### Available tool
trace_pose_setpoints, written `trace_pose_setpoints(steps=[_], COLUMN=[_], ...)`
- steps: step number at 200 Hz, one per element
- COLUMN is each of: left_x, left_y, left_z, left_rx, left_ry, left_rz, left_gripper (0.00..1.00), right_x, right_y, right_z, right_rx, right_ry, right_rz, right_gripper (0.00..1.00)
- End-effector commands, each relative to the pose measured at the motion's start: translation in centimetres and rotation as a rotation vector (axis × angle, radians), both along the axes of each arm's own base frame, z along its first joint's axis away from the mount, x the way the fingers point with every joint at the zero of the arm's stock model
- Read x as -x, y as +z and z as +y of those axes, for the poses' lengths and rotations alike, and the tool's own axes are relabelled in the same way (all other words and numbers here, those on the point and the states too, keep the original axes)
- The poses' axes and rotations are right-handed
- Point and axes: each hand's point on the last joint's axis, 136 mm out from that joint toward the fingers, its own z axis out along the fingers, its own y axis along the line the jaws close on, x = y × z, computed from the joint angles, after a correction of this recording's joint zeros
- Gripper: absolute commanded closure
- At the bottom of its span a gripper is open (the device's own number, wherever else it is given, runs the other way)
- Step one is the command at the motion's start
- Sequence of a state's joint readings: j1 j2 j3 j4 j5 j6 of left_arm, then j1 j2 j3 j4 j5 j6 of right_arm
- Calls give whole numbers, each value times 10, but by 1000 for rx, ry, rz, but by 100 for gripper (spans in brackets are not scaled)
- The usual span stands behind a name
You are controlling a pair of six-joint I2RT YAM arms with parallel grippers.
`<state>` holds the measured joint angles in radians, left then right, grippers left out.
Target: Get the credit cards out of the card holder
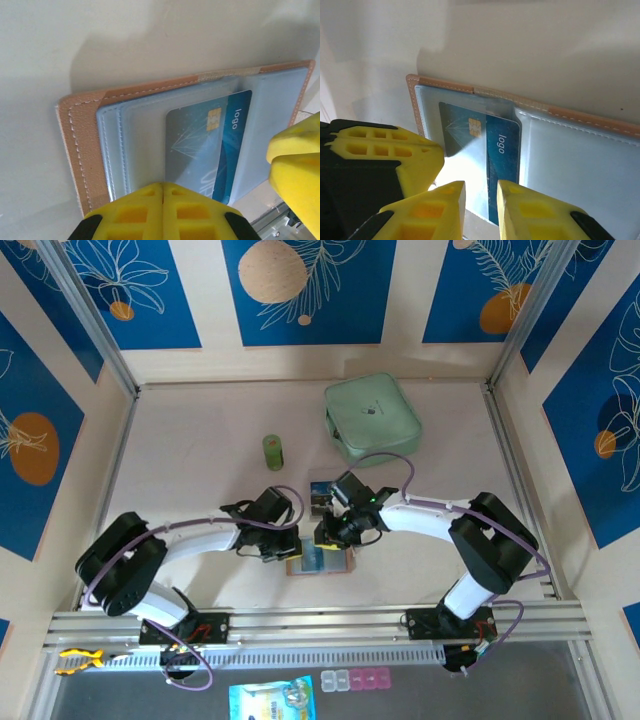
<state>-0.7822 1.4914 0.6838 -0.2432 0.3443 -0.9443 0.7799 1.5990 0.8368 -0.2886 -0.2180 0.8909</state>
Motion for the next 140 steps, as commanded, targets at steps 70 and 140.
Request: trace_pose_setpoints(steps=[70, 140], left_x=[5, 5], left_y=[-9, -10], left_z=[3, 4], left_rx=[-38, -46], left_ry=[-13, -12], left_rz=[26, 30], left_gripper=[98, 98], right_x=[11, 14], right_y=[-23, -25], right_z=[-4, -4], right_rx=[7, 4], right_ry=[8, 12], right_rz=[85, 99], right_gripper=[75, 72])
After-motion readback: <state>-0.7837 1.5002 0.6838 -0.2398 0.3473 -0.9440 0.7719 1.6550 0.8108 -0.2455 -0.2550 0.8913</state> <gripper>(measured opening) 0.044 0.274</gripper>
